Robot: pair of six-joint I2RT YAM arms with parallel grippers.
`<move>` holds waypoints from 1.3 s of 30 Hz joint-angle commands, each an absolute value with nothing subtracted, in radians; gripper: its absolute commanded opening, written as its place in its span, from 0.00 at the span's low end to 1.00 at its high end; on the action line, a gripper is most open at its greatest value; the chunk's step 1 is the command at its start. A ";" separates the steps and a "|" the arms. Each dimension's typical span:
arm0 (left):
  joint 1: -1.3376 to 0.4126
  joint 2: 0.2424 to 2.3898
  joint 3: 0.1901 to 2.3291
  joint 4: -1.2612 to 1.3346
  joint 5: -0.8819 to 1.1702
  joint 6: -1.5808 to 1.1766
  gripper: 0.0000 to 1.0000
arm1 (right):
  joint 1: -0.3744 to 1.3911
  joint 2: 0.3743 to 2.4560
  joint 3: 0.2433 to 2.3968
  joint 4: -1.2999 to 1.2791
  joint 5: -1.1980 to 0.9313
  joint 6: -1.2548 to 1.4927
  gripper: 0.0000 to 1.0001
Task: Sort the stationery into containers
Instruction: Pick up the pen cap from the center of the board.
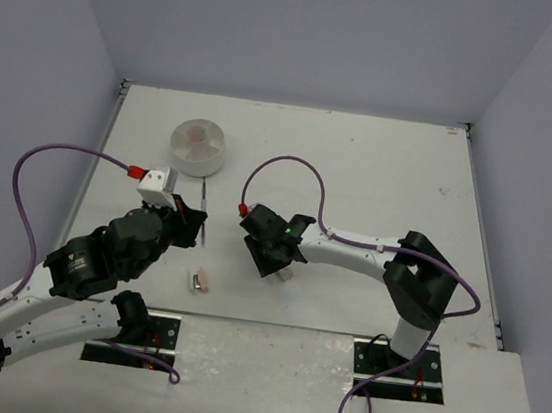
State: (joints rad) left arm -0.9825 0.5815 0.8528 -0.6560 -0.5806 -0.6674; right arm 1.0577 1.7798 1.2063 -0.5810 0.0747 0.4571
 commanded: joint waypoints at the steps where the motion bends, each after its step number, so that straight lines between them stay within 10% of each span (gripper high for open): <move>1: -0.983 0.663 0.830 -0.654 -0.559 -0.649 0.00 | 1.062 1.816 1.255 -0.613 0.119 0.477 0.34; 16: -0.983 0.741 0.810 -0.657 -0.548 -0.675 0.00 | 1.087 1.893 1.242 -0.614 0.123 0.494 0.26; 23: -0.983 0.739 0.804 -0.643 -0.531 -0.675 0.00 | 1.091 1.896 1.244 -0.620 0.141 0.497 0.00; 39: -0.983 0.663 0.446 0.307 0.020 -0.675 0.00 | 0.877 1.052 0.970 -0.151 0.134 0.590 0.00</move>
State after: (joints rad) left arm -0.9825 0.6795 0.5137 -0.0980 -0.1413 -0.6612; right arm 0.8810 1.2396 1.1174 -0.3789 0.1187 0.5157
